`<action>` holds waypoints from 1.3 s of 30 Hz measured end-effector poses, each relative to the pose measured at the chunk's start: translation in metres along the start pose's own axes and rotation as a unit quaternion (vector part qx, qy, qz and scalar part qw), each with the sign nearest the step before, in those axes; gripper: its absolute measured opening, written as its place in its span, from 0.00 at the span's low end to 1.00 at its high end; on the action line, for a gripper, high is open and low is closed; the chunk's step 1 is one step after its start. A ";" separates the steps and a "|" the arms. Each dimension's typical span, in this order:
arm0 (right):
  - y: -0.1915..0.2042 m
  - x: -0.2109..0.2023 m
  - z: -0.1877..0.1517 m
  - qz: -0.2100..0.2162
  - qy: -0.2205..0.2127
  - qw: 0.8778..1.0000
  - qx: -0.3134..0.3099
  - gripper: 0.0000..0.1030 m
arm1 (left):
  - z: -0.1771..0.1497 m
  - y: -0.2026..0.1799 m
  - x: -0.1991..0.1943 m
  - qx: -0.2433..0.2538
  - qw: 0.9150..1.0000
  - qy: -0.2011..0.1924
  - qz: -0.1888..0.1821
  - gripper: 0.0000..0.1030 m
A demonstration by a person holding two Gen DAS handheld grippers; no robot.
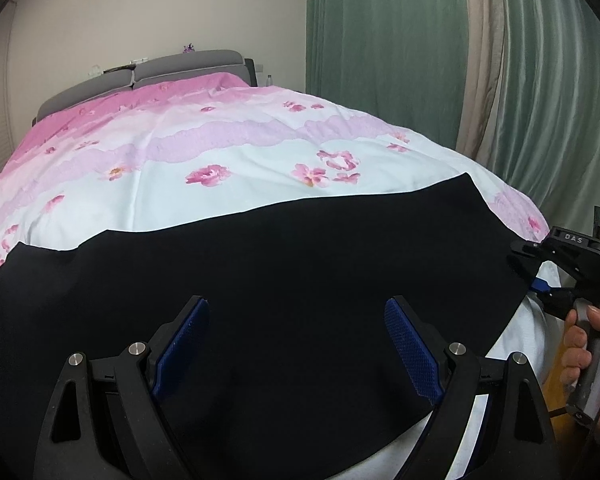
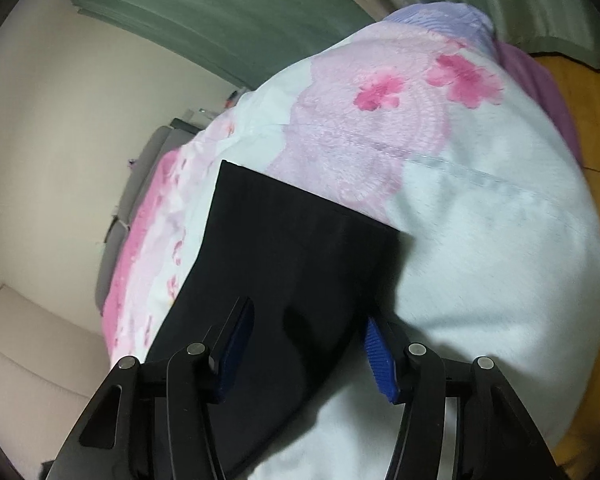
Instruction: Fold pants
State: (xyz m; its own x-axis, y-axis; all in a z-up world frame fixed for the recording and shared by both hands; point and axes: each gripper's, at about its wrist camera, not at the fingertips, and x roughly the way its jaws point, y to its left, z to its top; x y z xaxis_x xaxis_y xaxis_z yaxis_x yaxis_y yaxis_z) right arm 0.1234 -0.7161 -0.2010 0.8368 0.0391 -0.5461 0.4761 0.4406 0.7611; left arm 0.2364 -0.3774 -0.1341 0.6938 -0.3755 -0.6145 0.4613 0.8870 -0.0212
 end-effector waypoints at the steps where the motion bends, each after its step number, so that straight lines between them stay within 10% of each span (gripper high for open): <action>1: -0.003 0.003 0.001 0.006 0.000 1.000 0.008 0.49 | 0.000 0.000 -0.001 0.000 1.000 0.000 0.000 0.87; 4: 0.003 0.007 0.001 0.026 0.015 1.000 -0.011 0.08 | 0.001 0.004 -0.007 -0.003 1.000 0.001 0.002 0.87; 15: 0.166 -0.056 -0.041 0.023 -0.089 0.962 -0.258 0.06 | 0.022 0.084 -0.074 -0.049 0.997 -0.030 0.053 0.87; 24: 0.329 -0.047 -0.206 0.047 -0.086 0.853 -0.512 0.06 | -0.005 0.206 -0.205 -0.078 0.980 -0.086 0.161 0.87; 35: 0.365 0.045 -0.490 0.095 0.120 0.694 -0.703 0.06 | -0.076 0.317 -0.287 -0.145 0.950 -0.084 0.264 0.94; 39: 0.338 0.060 -0.503 0.070 0.145 0.690 -0.706 0.07 | -0.095 0.331 -0.280 -0.161 0.951 -0.065 0.255 0.94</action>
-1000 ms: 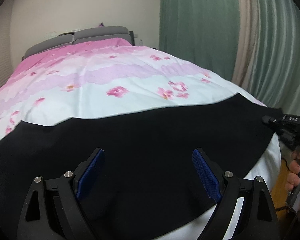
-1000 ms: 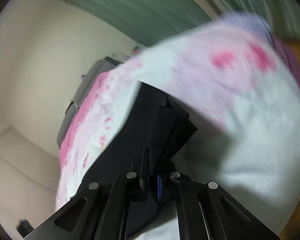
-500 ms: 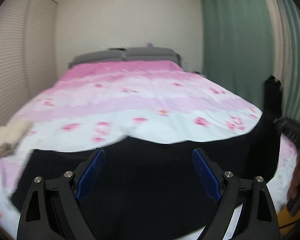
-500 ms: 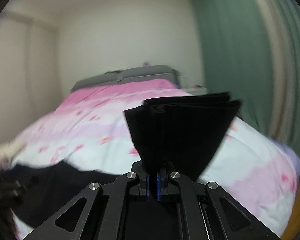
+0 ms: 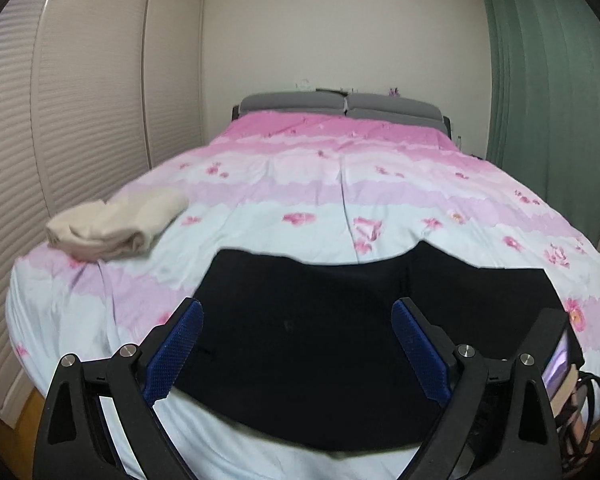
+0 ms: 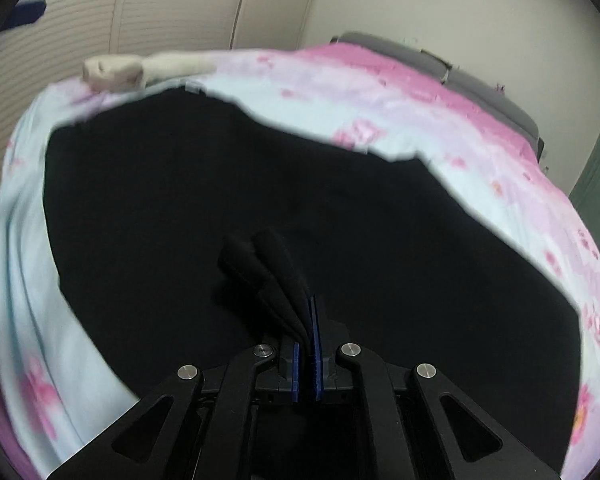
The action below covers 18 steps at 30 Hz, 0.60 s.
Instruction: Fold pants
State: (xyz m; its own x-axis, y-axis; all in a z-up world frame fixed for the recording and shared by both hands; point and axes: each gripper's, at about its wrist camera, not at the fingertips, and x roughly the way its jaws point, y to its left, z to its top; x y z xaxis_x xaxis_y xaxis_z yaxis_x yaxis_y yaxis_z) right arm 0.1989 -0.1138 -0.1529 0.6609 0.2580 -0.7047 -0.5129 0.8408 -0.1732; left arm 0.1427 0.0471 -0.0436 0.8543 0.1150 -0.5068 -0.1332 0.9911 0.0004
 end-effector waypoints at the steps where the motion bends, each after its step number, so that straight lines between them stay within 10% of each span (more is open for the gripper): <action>1: -0.005 0.000 -0.003 0.005 0.007 1.000 0.013 0.07 | -0.003 0.001 0.003 -0.003 1.000 0.005 -0.003 0.94; 9: -0.007 -0.008 -0.005 -0.010 0.024 0.999 0.047 0.45 | -0.016 -0.007 0.009 -0.005 0.999 0.025 -0.021 0.94; 18: -0.024 -0.061 -0.019 0.027 -0.016 0.991 0.130 0.58 | -0.018 -0.002 0.009 -0.002 0.999 0.030 -0.014 0.94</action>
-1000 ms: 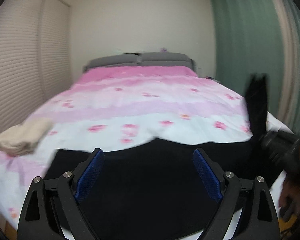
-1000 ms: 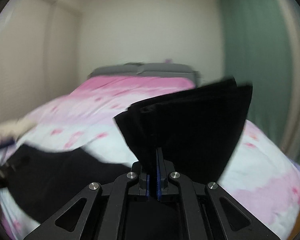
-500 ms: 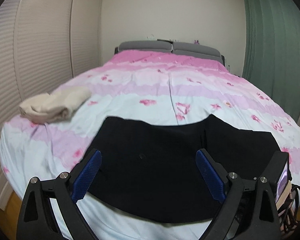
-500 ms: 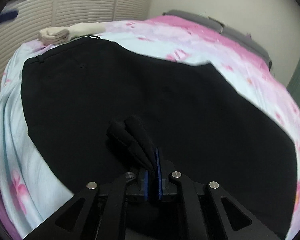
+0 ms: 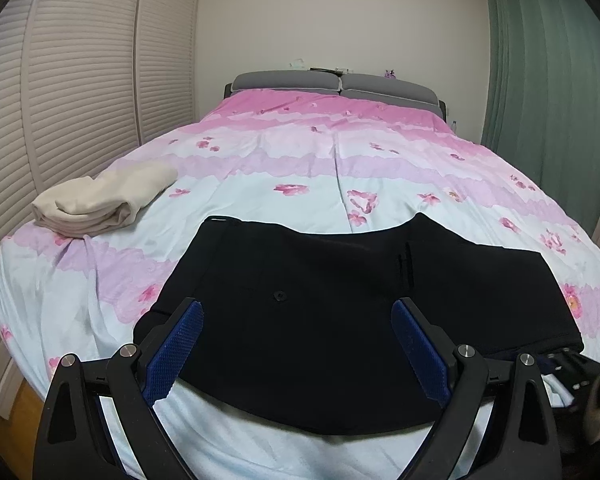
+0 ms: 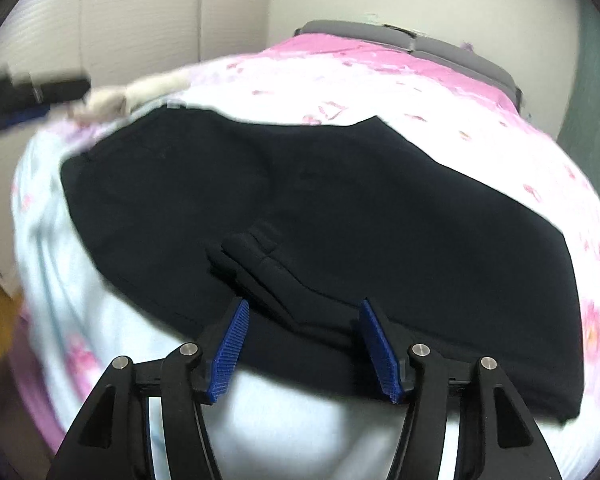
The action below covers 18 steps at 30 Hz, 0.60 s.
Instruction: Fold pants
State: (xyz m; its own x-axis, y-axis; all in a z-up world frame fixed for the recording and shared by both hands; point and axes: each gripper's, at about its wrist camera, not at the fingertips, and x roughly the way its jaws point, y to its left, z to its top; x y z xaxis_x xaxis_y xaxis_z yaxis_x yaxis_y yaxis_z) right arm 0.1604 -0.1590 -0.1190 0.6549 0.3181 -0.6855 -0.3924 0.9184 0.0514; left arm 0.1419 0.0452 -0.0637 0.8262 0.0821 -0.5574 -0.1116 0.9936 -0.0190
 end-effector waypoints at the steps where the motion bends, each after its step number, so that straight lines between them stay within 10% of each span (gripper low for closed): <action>1: -0.005 -0.005 0.000 0.009 -0.006 1.000 0.019 0.59 | -0.002 0.002 0.000 0.000 1.000 -0.001 0.003 0.94; 12: -0.006 -0.019 0.020 0.035 -0.052 0.993 0.101 0.68 | -0.040 0.055 0.014 -0.070 0.995 0.003 0.074 0.93; 18: 0.025 -0.007 0.027 0.072 -0.051 0.989 0.118 0.69 | -0.068 0.099 0.031 -0.204 0.978 0.005 0.052 0.93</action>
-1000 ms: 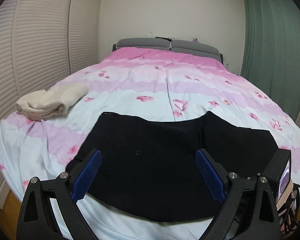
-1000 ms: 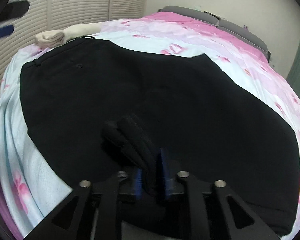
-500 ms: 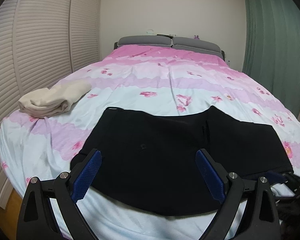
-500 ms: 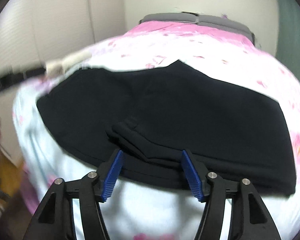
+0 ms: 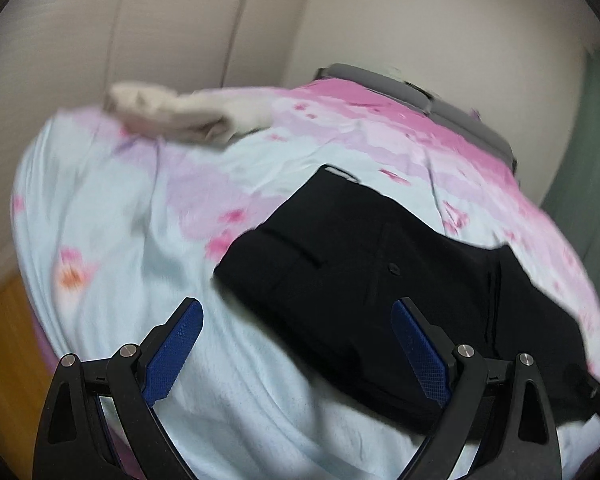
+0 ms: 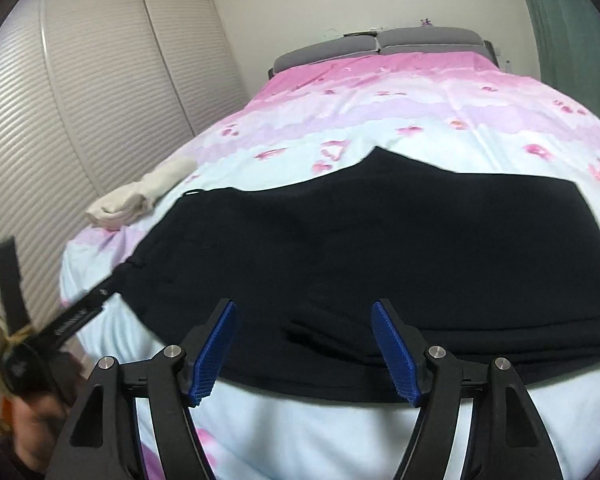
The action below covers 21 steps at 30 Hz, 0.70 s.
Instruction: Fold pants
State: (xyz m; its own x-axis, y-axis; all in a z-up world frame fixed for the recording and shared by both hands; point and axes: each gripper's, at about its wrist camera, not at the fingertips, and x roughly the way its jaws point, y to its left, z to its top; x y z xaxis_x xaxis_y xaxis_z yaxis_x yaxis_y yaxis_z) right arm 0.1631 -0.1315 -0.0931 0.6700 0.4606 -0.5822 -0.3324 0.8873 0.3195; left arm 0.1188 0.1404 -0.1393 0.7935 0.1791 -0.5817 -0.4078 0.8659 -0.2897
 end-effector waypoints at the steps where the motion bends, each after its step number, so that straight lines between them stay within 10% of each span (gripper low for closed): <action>1: 0.006 0.004 0.001 0.008 0.003 1.000 0.001 0.69 | -0.001 0.005 0.004 -0.021 1.000 0.004 -0.006 0.92; 17: 0.104 0.130 0.147 0.157 0.103 0.961 -0.204 0.68 | 0.000 0.043 0.046 -0.219 0.975 -0.013 -0.025 0.88; 21: 0.125 0.185 0.173 0.172 0.163 0.943 -0.236 0.68 | 0.001 0.053 0.040 -0.258 0.964 -0.028 -0.054 0.61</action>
State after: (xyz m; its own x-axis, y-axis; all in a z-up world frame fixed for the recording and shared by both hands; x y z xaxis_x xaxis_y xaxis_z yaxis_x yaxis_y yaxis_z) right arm 0.3607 0.0610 -0.0318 0.2557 0.6362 -0.7280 -0.8021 0.5600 0.2077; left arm 0.1292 0.1940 -0.1776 0.8609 0.1386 -0.4895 -0.4810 0.5352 -0.6944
